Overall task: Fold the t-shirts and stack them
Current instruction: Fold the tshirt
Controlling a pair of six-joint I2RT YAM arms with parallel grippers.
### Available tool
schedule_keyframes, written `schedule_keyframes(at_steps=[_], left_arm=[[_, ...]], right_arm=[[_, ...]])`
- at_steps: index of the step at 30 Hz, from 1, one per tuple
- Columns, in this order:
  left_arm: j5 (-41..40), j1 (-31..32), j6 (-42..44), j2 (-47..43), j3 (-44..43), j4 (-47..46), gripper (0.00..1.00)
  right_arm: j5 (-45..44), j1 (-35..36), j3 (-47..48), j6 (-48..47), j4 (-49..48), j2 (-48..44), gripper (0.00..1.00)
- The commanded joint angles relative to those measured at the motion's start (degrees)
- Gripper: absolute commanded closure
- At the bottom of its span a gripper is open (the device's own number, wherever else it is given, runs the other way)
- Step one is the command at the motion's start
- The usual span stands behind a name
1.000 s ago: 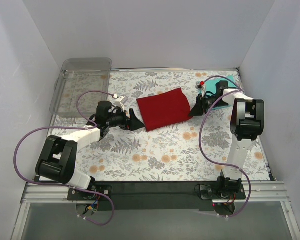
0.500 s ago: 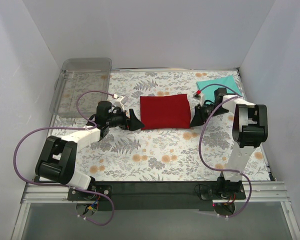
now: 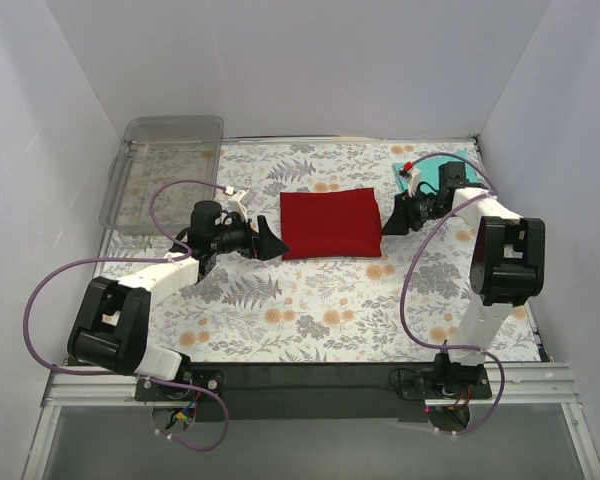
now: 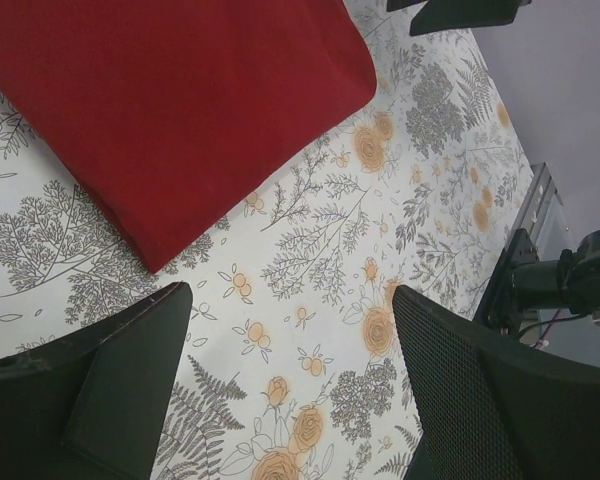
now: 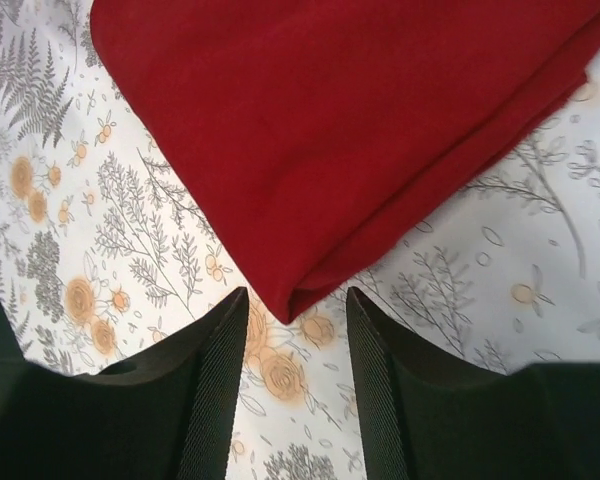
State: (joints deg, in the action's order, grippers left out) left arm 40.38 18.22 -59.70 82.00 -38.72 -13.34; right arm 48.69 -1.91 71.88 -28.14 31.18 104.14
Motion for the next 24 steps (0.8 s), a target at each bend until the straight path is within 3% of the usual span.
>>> schedule_keyframes(at_steps=[1,13,16,20,24], left_arm=[[1.28,0.06,-0.76,-0.43,-0.22,-1.86,0.25],[2.24,0.06,-2.08,2.11,0.49,-4.41,0.25],[2.51,0.06,-2.44,2.82,0.49,-4.94,0.25],[2.86,0.06,-3.14,3.34,0.31,-5.99,0.26],[3.13,0.06,-3.4,3.96,-1.09,-6.26,0.26]], right_arm=[[3.08,1.65,0.81,4.93,-4.18,2.82,0.55],[1.23,3.58,1.25,8.45,-5.08,9.24,0.6],[2.37,3.58,-0.24,8.54,-4.81,9.07,0.69],[3.87,3.67,-1.82,8.28,-3.67,8.72,0.99],[2.13,3.67,-4.28,7.93,-2.35,6.79,0.99]])
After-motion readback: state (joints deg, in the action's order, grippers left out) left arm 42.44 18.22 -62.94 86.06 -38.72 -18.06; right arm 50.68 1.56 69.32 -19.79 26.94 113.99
